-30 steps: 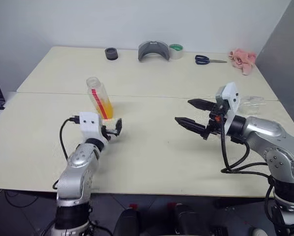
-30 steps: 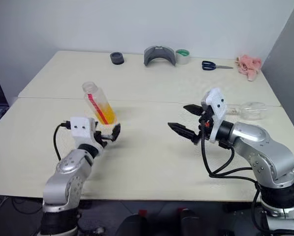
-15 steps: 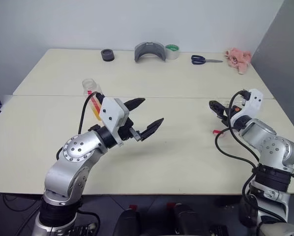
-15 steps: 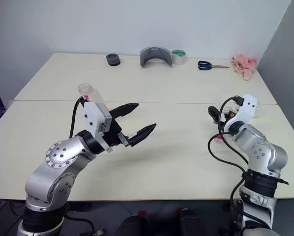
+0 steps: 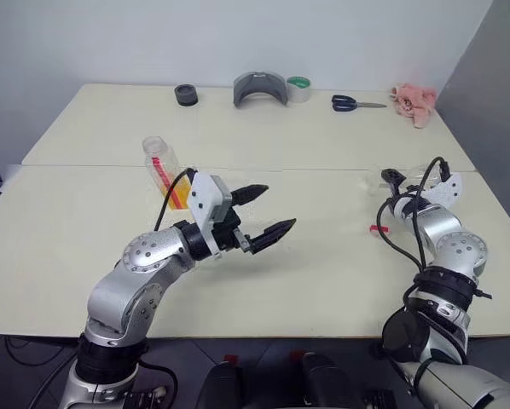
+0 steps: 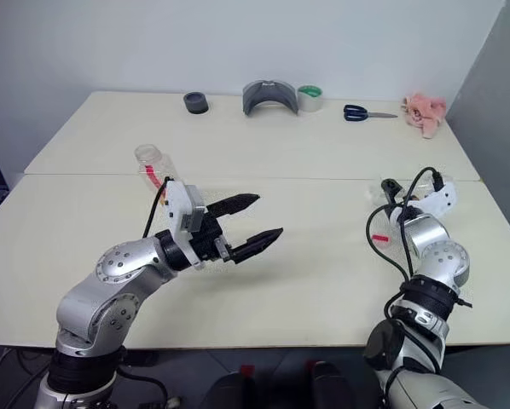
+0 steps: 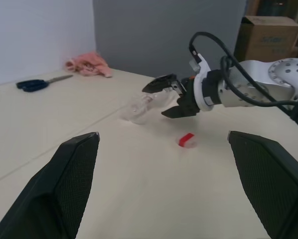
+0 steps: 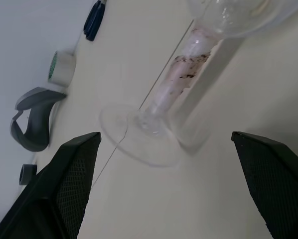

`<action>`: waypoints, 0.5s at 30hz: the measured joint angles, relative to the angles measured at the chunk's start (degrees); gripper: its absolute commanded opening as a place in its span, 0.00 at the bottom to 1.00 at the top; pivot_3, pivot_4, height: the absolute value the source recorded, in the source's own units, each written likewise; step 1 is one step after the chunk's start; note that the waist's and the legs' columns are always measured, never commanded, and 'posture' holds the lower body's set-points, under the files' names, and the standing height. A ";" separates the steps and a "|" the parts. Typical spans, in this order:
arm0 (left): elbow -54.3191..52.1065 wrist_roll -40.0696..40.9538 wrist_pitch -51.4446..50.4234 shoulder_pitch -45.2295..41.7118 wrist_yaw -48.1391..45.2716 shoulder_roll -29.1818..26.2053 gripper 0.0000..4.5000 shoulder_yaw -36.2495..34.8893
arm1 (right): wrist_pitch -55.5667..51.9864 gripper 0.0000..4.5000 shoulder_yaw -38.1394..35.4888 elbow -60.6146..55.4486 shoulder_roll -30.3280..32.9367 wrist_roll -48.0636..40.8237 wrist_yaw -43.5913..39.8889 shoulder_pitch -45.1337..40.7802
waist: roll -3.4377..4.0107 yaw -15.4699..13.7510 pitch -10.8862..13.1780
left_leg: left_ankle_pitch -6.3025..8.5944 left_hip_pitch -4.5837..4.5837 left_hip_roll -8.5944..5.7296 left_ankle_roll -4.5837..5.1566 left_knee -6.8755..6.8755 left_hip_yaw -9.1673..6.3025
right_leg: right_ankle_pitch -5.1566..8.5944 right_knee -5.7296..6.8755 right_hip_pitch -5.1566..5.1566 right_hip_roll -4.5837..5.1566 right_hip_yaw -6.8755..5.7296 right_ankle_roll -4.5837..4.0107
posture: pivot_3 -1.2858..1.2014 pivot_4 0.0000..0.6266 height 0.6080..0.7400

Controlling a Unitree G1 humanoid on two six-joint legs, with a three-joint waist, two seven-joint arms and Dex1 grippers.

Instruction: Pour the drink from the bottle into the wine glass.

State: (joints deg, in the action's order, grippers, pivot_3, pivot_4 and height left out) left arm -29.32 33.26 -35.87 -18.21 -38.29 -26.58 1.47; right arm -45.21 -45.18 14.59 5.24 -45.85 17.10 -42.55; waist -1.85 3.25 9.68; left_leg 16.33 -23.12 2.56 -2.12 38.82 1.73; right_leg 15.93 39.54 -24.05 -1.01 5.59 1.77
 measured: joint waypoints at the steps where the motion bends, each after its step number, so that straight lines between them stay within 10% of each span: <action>1: 0.00 0.55 -0.31 -0.01 -0.05 -0.25 1.00 -0.02 | 1.01 1.00 0.04 1.32 0.40 0.00 -0.17 -0.23 | 0.01 0.01 0.01 | 0.00 0.00 0.00 0.00 0.00 0.00 | 0.00 -0.01 0.00 0.00 0.00 0.00 | 0.52 0.24 1.00; 15: 3.03 0.67 -1.04 -3.81 -1.38 -0.99 1.00 0.46 | 19.95 1.00 1.96 29.59 6.25 2.62 -6.82 -11.12 | 0.04 0.20 0.02 | 0.00 0.02 -0.02 0.00 -0.01 0.05 | 0.00 -0.07 0.01 -0.02 0.04 0.00 | 0.52 0.24 1.00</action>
State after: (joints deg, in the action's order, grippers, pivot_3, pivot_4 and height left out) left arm -26.28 33.93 -36.90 -22.01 -39.67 -27.57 1.93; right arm -25.26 -43.23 44.18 11.50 -43.23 10.27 -53.67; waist -1.81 3.45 9.70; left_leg 16.33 -23.10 2.54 -2.12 38.81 1.79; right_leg 15.93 39.47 -24.03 -1.03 5.63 1.77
